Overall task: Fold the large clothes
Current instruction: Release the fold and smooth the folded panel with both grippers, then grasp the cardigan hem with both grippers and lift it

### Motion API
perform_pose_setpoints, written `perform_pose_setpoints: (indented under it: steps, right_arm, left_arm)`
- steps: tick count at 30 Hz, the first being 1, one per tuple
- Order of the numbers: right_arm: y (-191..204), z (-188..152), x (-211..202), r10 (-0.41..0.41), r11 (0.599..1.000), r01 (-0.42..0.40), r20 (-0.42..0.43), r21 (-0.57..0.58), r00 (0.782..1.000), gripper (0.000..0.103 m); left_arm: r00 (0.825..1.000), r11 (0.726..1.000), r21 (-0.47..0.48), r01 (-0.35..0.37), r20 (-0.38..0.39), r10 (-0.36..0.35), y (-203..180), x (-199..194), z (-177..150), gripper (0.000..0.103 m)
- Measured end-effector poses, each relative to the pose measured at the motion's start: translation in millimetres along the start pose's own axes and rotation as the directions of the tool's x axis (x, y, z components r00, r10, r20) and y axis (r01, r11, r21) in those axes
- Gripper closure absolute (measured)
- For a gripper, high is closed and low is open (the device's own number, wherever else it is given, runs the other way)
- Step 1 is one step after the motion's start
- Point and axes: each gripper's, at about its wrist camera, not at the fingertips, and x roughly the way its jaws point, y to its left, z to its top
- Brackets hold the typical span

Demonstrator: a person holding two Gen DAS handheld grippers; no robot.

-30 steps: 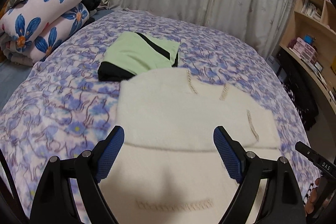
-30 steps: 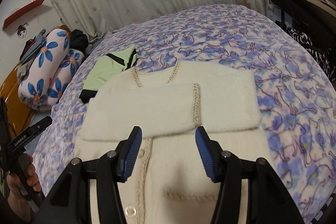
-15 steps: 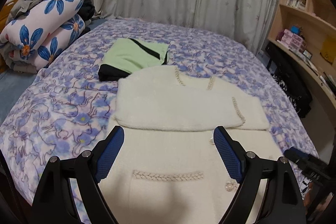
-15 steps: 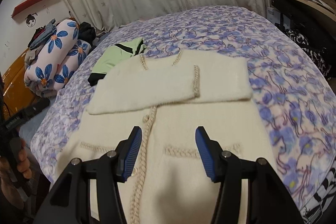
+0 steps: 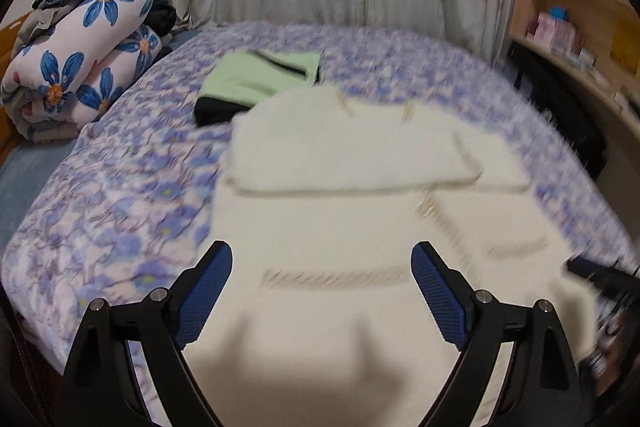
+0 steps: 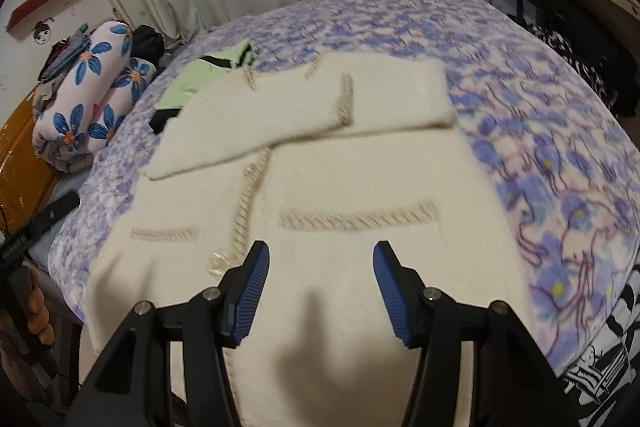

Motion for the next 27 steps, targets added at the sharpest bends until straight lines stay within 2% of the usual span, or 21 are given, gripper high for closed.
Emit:
perform_pose_setpoints:
  steps: [4,7,11,14,17,21,23,25,27]
  right_arm:
    - [-26.3,-6.2,5.7,-0.078,0.997,0.078,-0.048,0.005,0.996,0.047]
    - [-51.7,-9.9,6.4,-0.124,0.992,0.127,-0.096,0.018,0.988,0.046]
    - [-91.2,-20.6,2.3,-0.162,0.983,0.173,-0.156,0.06,0.974,0.046]
    - [-114.4,-32.4,-0.7,-0.168,0.977,0.189,-0.19,0.1,0.967,0.046]
    - [-128.5,-41.8,-3.6,-0.093,0.981,0.126,-0.212,0.144,0.973,0.046]
    - [-131.8,-45.8,-4.1,-0.035,0.991,0.064,-0.224,0.122,0.974,0.046]
    - [-134.0,-46.1,-1.8,0.025,0.991,0.007,-0.237,0.132,0.971,0.045]
    - [-135.7,-49.3,0.4,0.129,0.983,-0.09,-0.254,0.159,0.959,0.045]
    - [-134.3,-53.4,3.2,0.224,0.967,-0.18,-0.273,0.179,0.935,0.045]
  left_arm:
    - [0.992,0.995,0.05,-0.085,-0.089,0.089,30.2,20.1,-27.6,0.013]
    - [0.981,0.992,0.03,-0.121,-0.15,0.124,60.6,30.4,-44.5,0.013]
    - [0.961,0.993,-0.049,-0.111,-0.259,0.095,96.7,44.2,-63.5,0.013]
    - [0.948,0.989,-0.131,-0.07,-0.317,0.025,111.7,51.7,-73.7,0.013]
    - [0.948,0.989,-0.149,-0.022,-0.318,-0.027,115.9,50.5,-76.7,0.013]
    - [0.933,0.991,-0.116,0.065,-0.347,-0.102,112.3,51.7,-78.1,0.012]
    - [0.924,0.987,-0.121,0.108,-0.354,-0.145,109.9,51.8,-77.0,0.012]
    - [0.913,0.978,-0.136,0.161,-0.356,-0.2,108.3,49.2,-78.9,0.012]
    - [0.901,0.968,-0.149,0.204,-0.358,-0.245,107.9,48.8,-81.3,0.012]
